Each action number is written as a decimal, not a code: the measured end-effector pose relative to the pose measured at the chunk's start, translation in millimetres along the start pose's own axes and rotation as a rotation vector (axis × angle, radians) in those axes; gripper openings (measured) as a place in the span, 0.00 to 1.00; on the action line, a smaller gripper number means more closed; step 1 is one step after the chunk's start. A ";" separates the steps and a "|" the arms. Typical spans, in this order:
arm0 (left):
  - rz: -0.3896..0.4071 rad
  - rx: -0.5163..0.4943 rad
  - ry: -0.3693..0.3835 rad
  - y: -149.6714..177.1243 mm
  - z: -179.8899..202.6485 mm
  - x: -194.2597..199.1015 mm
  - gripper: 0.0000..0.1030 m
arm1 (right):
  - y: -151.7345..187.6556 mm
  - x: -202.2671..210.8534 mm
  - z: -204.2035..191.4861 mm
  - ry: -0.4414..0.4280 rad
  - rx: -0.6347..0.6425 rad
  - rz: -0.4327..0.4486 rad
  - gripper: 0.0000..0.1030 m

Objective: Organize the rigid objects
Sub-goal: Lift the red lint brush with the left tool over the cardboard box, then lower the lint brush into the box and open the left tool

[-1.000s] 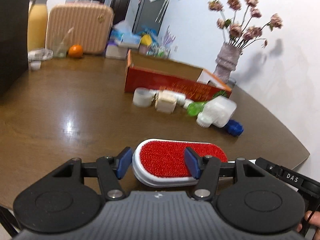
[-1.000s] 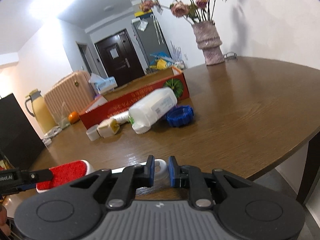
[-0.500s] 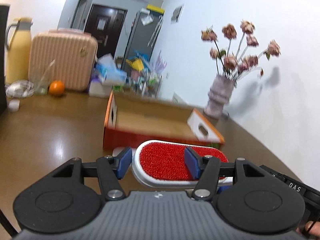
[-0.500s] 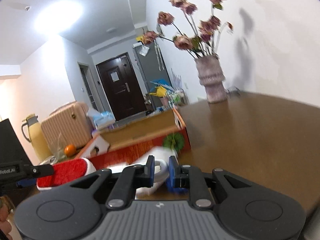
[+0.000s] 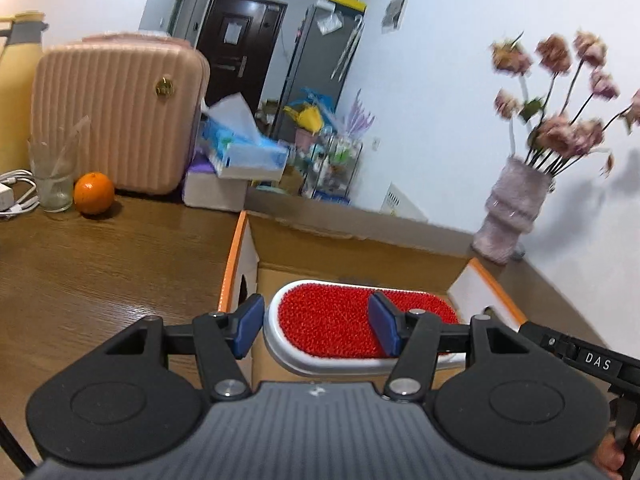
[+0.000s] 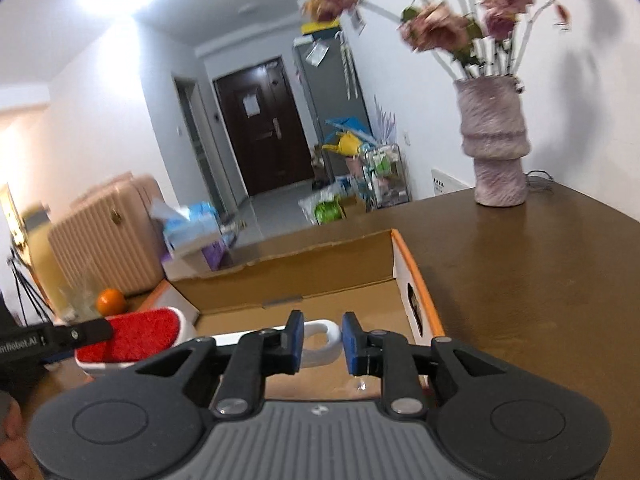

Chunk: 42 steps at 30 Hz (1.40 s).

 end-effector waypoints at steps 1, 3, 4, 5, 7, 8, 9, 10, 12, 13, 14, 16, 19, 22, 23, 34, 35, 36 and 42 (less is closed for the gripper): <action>-0.016 -0.011 -0.003 0.0 -1.8 -8.4 0.57 | 0.5 -7.6 -0.5 0.009 0.011 -0.012 0.21; -0.043 -0.018 -0.001 2.7 -4.7 -17.0 0.59 | 2.7 -18.5 -0.4 0.009 0.024 -0.028 0.23; -0.051 -0.022 0.007 5.1 -6.0 -18.9 0.61 | 4.6 -22.9 -0.6 0.006 0.032 -0.036 0.24; -0.053 -0.019 0.005 8.2 -8.0 -19.4 0.66 | 6.0 -25.8 -1.5 -0.007 0.041 -0.045 0.24; -0.076 -0.060 -0.010 18.6 -8.6 -19.8 0.67 | 10.3 -28.9 -7.4 -0.031 0.079 -0.076 0.30; -0.080 -0.077 0.007 23.0 -8.4 -18.2 0.67 | 13.3 -28.0 -13.1 -0.040 0.123 -0.084 0.33; -0.077 -0.082 0.025 25.4 -7.5 -15.6 0.67 | 14.9 -26.4 -18.6 -0.063 0.156 -0.080 0.32; -0.078 -0.088 0.035 28.2 -5.9 -12.5 0.68 | 16.8 -24.8 -22.8 -0.076 0.175 -0.079 0.33; -0.062 -0.113 0.046 29.7 -0.1 -6.7 0.73 | 19.3 -24.8 -29.5 -0.075 0.207 -0.085 0.38; -0.049 -0.130 0.040 29.6 2.8 -4.6 0.74 | 20.5 -24.0 -31.8 -0.072 0.220 -0.079 0.41; -0.035 -0.147 0.031 28.7 4.9 -3.5 0.76 | 21.5 -23.1 -33.2 -0.072 0.228 -0.076 0.44; -0.016 -0.178 0.012 28.6 8.4 -2.4 0.79 | 22.4 -22.7 -34.4 -0.084 0.232 -0.076 0.48; -0.027 -0.180 -0.005 29.8 10.2 -4.4 0.79 | 21.0 -21.0 -32.1 -0.078 0.231 -0.079 0.50; -0.016 -0.190 -0.023 30.4 11.3 1.8 0.80 | 17.1 -9.5 -31.7 -0.070 0.234 -0.067 0.50; -0.009 -0.195 -0.028 30.9 12.0 6.1 0.82 | 15.6 -3.3 -31.9 -0.071 0.236 -0.061 0.51; 0.105 -0.225 -0.077 37.6 17.1 90.6 0.92 | 13.7 90.2 -36.6 -0.018 0.244 0.055 0.71; 0.137 -0.231 -0.094 39.1 17.4 101.9 0.96 | 16.2 99.0 -38.3 -0.016 0.244 0.068 0.73; 0.171 -0.236 -0.114 41.1 18.1 111.8 1.00 | 19.7 107.4 -39.0 -0.015 0.241 0.080 0.74; 0.370 -0.285 -0.261 70.3 21.9 164.0 1.00 | 50.2 147.1 -39.5 0.047 0.212 0.205 0.91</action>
Point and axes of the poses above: each gripper's, at about its wrist camera, not at the fingertips, and x roughly against the way its jaws point, z to its right, y to its underside, the point moved 8 cm from there along -x, roughly the way its jaws point, and after that the axes turned 8 degrees about -z, right-handed, at the moved point
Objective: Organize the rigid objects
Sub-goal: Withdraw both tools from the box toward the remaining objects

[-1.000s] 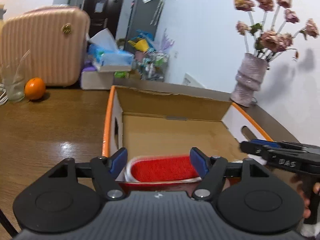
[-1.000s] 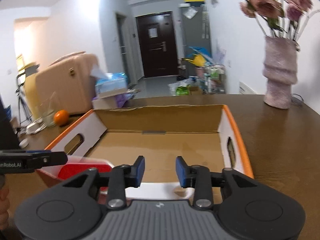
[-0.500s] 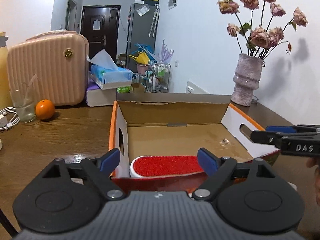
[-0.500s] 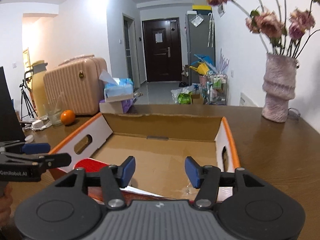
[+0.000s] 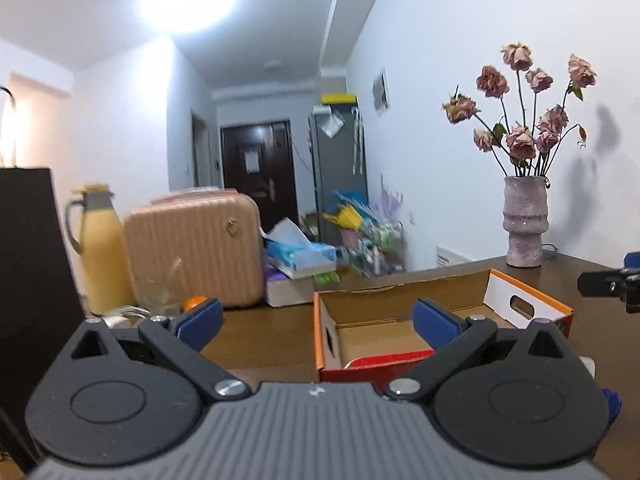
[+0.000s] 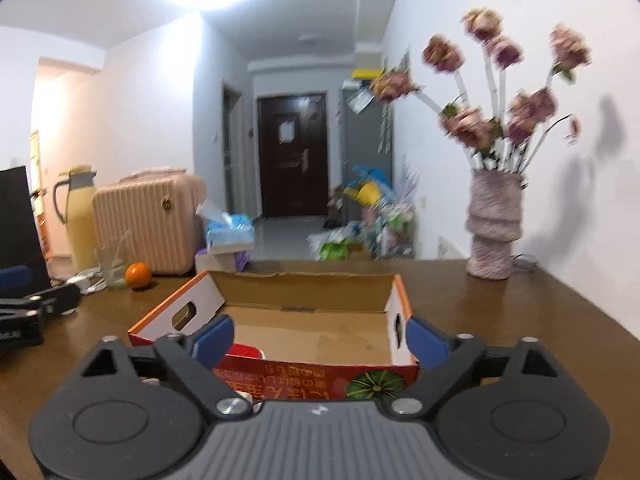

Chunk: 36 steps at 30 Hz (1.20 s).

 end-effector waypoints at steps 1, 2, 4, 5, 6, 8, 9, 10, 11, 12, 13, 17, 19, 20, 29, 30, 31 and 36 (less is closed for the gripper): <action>0.010 -0.001 -0.003 4.0 0.7 8.2 1.00 | 4.7 8.5 -2.0 0.009 0.004 0.033 0.91; 0.016 0.005 -0.002 8.0 1.0 16.0 1.00 | 9.6 17.3 -3.7 0.017 0.006 0.075 0.92; 0.018 0.027 0.007 16.9 0.6 29.0 1.00 | 19.7 33.2 -7.4 0.048 0.009 0.148 1.00; 0.018 0.040 0.015 21.5 0.5 35.7 1.00 | 24.1 40.4 -8.5 0.066 0.010 0.173 1.00; 0.014 0.054 0.020 26.5 1.4 42.6 1.00 | 29.8 48.5 -10.2 0.080 0.013 0.195 1.00; 0.000 0.073 0.022 35.4 0.4 52.9 1.00 | 38.4 61.5 -14.2 0.079 0.022 0.201 1.00; -0.007 0.083 0.021 39.2 0.0 57.2 1.00 | 41.5 68.2 -15.5 0.078 0.027 0.196 1.00; -0.016 0.096 0.018 43.1 -0.7 62.1 1.00 | 43.8 74.2 -17.4 0.077 0.029 0.198 1.00; -0.024 0.108 0.013 46.6 -2.0 66.5 1.00 | 46.0 81.6 -18.4 0.077 0.030 0.204 1.00; -0.028 0.118 0.009 50.2 -3.6 70.8 1.00 | 48.3 87.8 -19.4 0.077 0.031 0.210 1.00; -0.032 0.128 0.003 54.3 -4.7 75.7 1.00 | 52.0 94.6 -20.7 0.078 0.032 0.213 1.00; -0.058 0.158 0.008 74.2 -6.5 93.1 1.00 | 72.6 109.2 -22.2 0.093 0.030 0.168 1.00; -0.077 0.165 0.021 84.3 -3.7 102.1 1.00 | 84.6 116.0 -22.1 0.102 0.015 0.143 1.00; -0.095 0.170 0.032 89.6 -1.0 106.3 1.00 | 90.9 119.8 -21.9 0.105 0.006 0.132 1.00; -0.154 0.153 0.147 106.8 42.6 123.0 1.00 | 115.3 144.5 -13.5 0.125 0.021 0.079 1.00; -0.162 0.155 0.156 109.3 45.8 122.4 1.00 | 116.0 141.7 -10.9 0.124 0.012 0.068 1.00; -0.168 0.153 0.166 111.7 48.3 121.7 1.00 | 118.0 138.9 -9.6 0.115 0.001 0.055 1.00; -0.186 0.109 0.203 120.1 61.8 114.0 1.00 | 130.8 122.1 -12.1 0.078 0.000 0.010 1.00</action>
Point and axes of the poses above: each gripper's, at about its wrist camera, not at the fingertips, and x roughly against the way its jaws point, z to its right, y to its underside, the point moved 8 cm from there along -x, roughly the way its jaws point, and after that the axes turned 8 degrees about -z, right-handed, at the moved point
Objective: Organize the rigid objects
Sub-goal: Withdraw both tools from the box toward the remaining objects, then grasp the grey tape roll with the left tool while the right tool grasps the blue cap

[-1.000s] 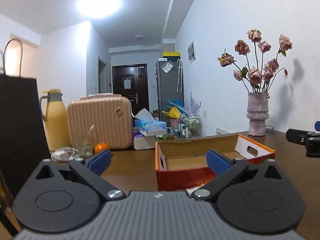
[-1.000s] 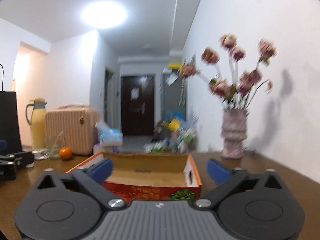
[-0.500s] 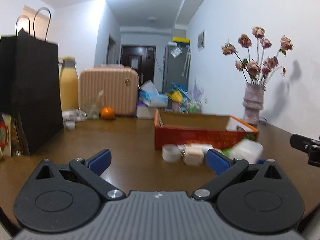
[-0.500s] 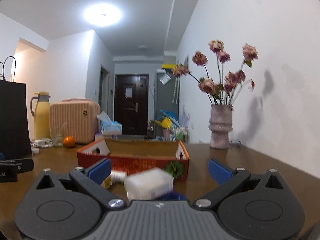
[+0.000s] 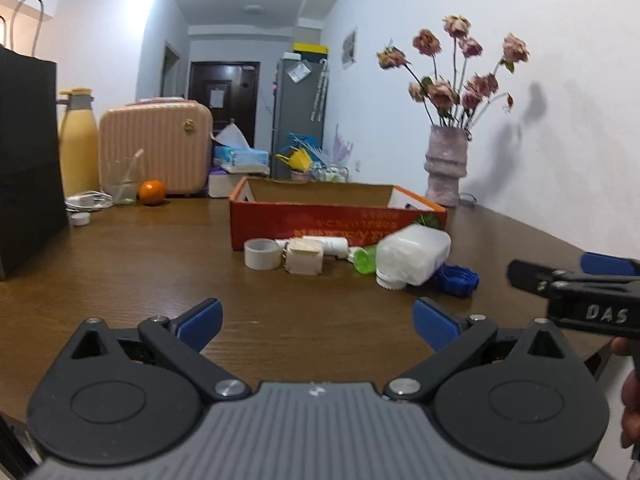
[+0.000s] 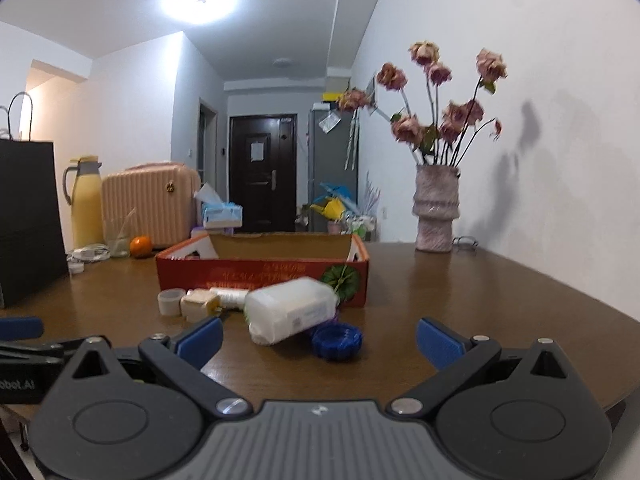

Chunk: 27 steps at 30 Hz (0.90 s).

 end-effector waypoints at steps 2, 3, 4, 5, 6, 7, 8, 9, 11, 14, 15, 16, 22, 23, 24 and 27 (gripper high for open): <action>-0.025 0.007 0.014 1.8 1.2 -8.8 1.00 | 4.3 -9.7 -1.1 -0.011 0.006 -0.023 1.00; -0.036 0.009 0.013 2.4 1.1 -13.7 1.00 | 5.4 -14.8 -1.1 -0.013 0.007 -0.032 1.00; -0.045 0.009 0.007 3.0 0.5 -18.5 1.00 | 5.9 -20.1 -0.5 -0.015 0.009 -0.041 1.00; -0.055 0.008 -0.003 4.3 -0.9 -23.6 1.00 | 5.4 -24.7 1.1 -0.014 0.010 -0.048 1.00; -0.066 0.005 -0.011 4.5 -2.0 -28.8 1.00 | 5.0 -30.0 2.8 -0.009 0.011 -0.057 1.00; -0.075 0.003 -0.018 4.4 -3.3 -34.4 1.00 | 4.4 -34.3 4.9 -0.003 0.013 -0.064 0.99; -0.082 -0.001 -0.024 4.0 -4.5 -40.2 1.00 | 3.2 -38.5 7.1 0.001 0.015 -0.071 0.99; -0.090 -0.005 -0.032 2.7 -6.3 -46.3 1.00 | 2.2 -44.0 9.4 0.006 0.015 -0.083 0.99; -0.098 -0.017 -0.042 -1.7 -9.6 -58.2 1.00 | 0.6 -52.4 13.7 0.006 0.009 -0.102 0.95; -0.105 -0.023 -0.061 -13.1 -18.1 -76.5 0.98 | -0.2 -68.5 20.0 0.008 -0.003 -0.136 0.94; -0.105 -0.022 -0.066 -17.7 -21.9 -82.6 0.95 | -0.4 -73.5 22.0 0.009 -0.005 -0.145 0.92; -0.106 -0.024 -0.073 -22.7 -25.9 -89.6 0.94 | -0.7 -78.9 23.8 0.009 -0.006 -0.155 0.88; -0.174 -0.041 -0.084 -52.2 -56.9 -134.8 0.77 | -1.8 -111.3 31.2 -0.003 -0.006 -0.230 0.75; -0.172 -0.050 -0.078 -56.5 -61.1 -139.7 0.77 | -2.6 -116.2 32.1 -0.004 -0.005 -0.239 0.74; -0.176 -0.067 -0.072 -60.4 -65.4 -147.4 0.77 | -3.0 -120.4 33.0 -0.003 -0.004 -0.246 0.74; -0.228 -0.059 -0.067 -64.2 -78.8 -172.9 0.74 | -2.8 -136.1 34.2 -0.004 0.004 -0.289 0.70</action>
Point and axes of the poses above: each gripper's, at about its wrist camera, not at the fingertips, and x roughly against the way its jaws point, z to its right, y to its underside, the point moved 8 cm from there along -x, roughly the way its jaws point, and after that the axes turned 8 degrees about -z, right-handed, at the moved point
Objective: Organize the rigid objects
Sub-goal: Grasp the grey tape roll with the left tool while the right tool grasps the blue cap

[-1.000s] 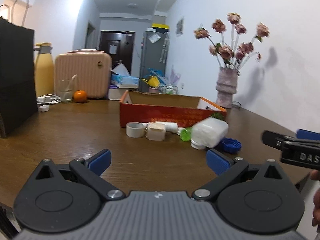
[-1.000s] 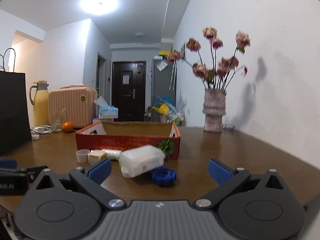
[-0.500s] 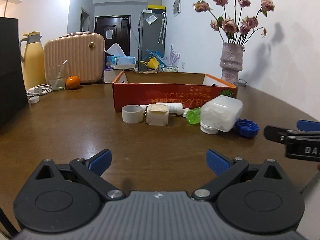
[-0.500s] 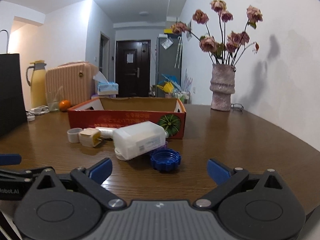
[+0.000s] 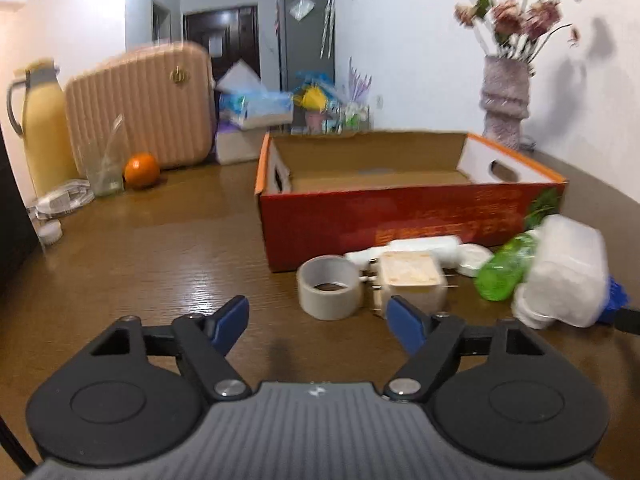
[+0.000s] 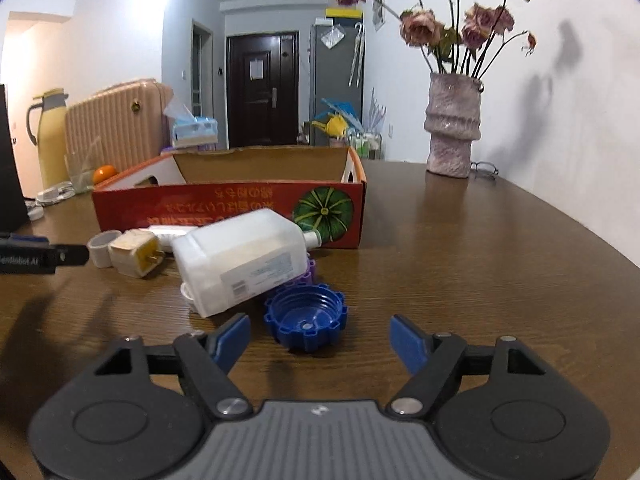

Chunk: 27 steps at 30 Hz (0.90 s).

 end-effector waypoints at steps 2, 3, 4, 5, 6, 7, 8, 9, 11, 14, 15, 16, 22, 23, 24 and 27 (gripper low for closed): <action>-0.045 0.020 0.053 -1.7 -4.2 -14.2 0.69 | -0.6 -10.7 -2.3 -0.022 0.016 -0.050 0.55; -0.061 0.023 0.074 -2.1 -4.8 -20.7 0.63 | -1.1 -14.8 -4.4 -0.034 0.026 -0.068 0.52; -0.073 0.020 0.084 -2.7 -5.1 -26.6 0.61 | -1.6 -18.6 -6.4 -0.041 0.038 -0.082 0.47; -0.085 0.016 0.095 -3.7 -5.0 -32.1 0.58 | -3.2 -20.6 -8.0 -0.043 0.045 -0.081 0.46; -0.077 0.015 0.098 -6.3 -5.1 -33.7 0.56 | -4.7 -22.1 -9.0 -0.040 0.053 -0.083 0.46; -0.073 0.016 0.106 -8.9 -5.9 -36.0 0.56 | -6.5 -23.4 -9.8 -0.038 0.061 -0.084 0.44; -0.076 0.028 0.116 -11.4 -7.8 -39.8 0.55 | -7.9 -24.6 -10.0 -0.036 0.067 -0.086 0.44; -0.077 0.042 0.127 -13.2 -9.9 -42.7 0.52 | -8.7 -25.2 -9.9 -0.034 0.070 -0.088 0.44; -0.072 0.059 0.139 -16.4 -13.6 -45.7 0.43 | -10.1 -27.0 -9.1 -0.036 0.074 -0.090 0.44; -0.068 0.068 0.154 -17.2 -14.8 -45.3 0.42 | -9.8 -28.1 -6.0 -0.037 0.071 -0.088 0.44; -0.067 0.072 0.158 -16.9 -14.9 -44.7 0.42 | -9.9 -28.3 -5.6 -0.035 0.070 -0.088 0.44; -0.067 0.076 0.160 -17.2 -15.8 -44.9 0.42 | -9.8 -28.1 -4.9 -0.034 0.069 -0.087 0.44; -0.057 0.074 0.133 -14.1 -17.4 -34.3 0.42 | -9.2 -26.6 -5.5 -0.020 0.072 -0.089 0.44; -0.048 0.074 0.131 -13.4 -17.1 -29.2 0.42 | -8.1 -24.9 -6.7 -0.019 0.077 -0.090 0.44; -0.039 0.074 0.131 -12.3 -16.1 -23.5 0.42 | -6.1 -21.8 -8.0 -0.020 0.080 -0.093 0.44; -0.021 0.083 0.139 -6.4 -14.3 -3.4 0.42 | 1.5 -10.2 -10.7 -0.018 0.086 -0.099 0.44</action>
Point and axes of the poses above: each gripper's, at about its wrist camera, not at the fingertips, and x roughly against the way its jaws point, z to its right, y to its underside, the point moved 8 cm from there along -x, roughly the way its jaws point, and after that the axes turned 8 degrees about -z, right-handed, at the moved point
